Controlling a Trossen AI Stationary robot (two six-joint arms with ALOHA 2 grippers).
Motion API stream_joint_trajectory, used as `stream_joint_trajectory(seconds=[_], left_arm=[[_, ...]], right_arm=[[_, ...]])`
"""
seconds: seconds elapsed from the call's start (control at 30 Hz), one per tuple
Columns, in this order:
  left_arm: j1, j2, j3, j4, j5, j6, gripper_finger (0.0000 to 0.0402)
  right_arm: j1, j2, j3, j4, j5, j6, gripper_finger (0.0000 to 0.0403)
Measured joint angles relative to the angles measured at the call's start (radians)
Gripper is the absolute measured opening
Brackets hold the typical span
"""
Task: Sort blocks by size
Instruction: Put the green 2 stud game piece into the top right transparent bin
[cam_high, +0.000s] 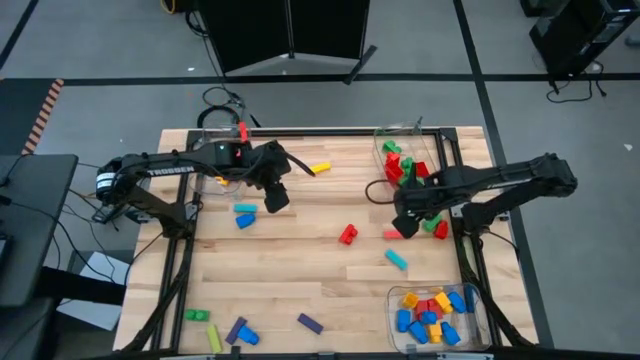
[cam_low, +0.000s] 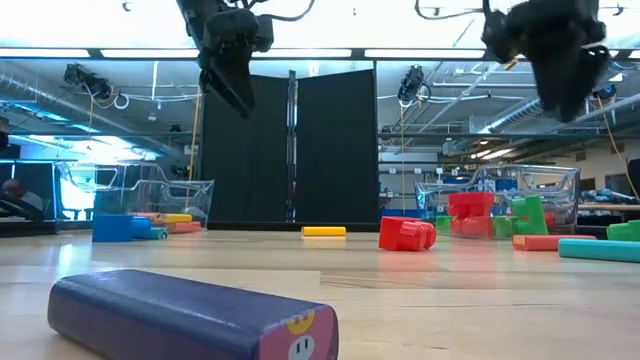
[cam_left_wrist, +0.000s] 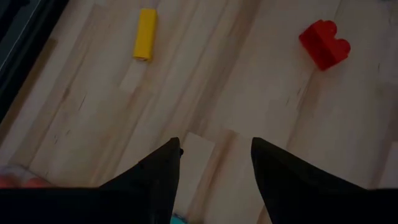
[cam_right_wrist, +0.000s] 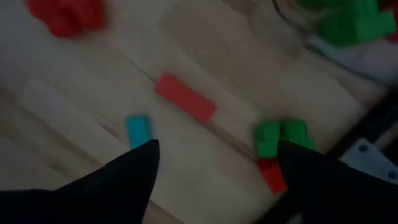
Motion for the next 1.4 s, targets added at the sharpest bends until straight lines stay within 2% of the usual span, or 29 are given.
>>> stream_joint_trajectory(seconds=[0.17,0.33,0.43,0.57,0.7,0.83,0.97,1.3,1.4], left_arm=[[0.000,0.000,0.000,0.000,0.000,-0.003,0.0204],[0.000,0.000,0.000,0.012,0.000,-0.008,0.0204],[0.000,0.000,0.000,0.036,0.000,-0.038,0.0204],[0.000,0.000,0.000,0.063,0.000,-0.084,0.0204],[-0.003,0.000,0.000,0.084,0.000,-0.164,0.0204],[-0.012,0.000,0.000,0.097,0.000,-0.228,0.0204],[-0.023,0.000,0.000,0.111,0.000,-0.271,0.0204],[-0.060,0.000,0.000,0.171,0.000,-0.315,0.0204],[-0.071,0.000,0.000,0.187,0.000,-0.315,0.0204]], right_arm=[[0.000,0.004,-0.126,0.018,-0.076,-0.003,0.0363],[-0.003,0.004,-0.272,0.037,-0.150,-0.075,0.0381],[-0.003,0.006,-0.316,0.058,-0.113,-0.077,0.0385],[-0.009,0.006,-0.318,0.101,0.004,-0.099,0.0383],[-0.062,0.005,-0.344,0.133,0.006,-0.082,0.0376],[-0.119,0.005,-0.414,0.209,-0.040,-0.046,0.0373],[-0.164,0.006,-0.468,0.263,-0.060,-0.079,0.0373],[-0.221,0.002,-0.551,0.375,0.020,-0.053,0.0373],[-0.221,0.000,-0.571,0.391,0.016,-0.026,0.0373]])
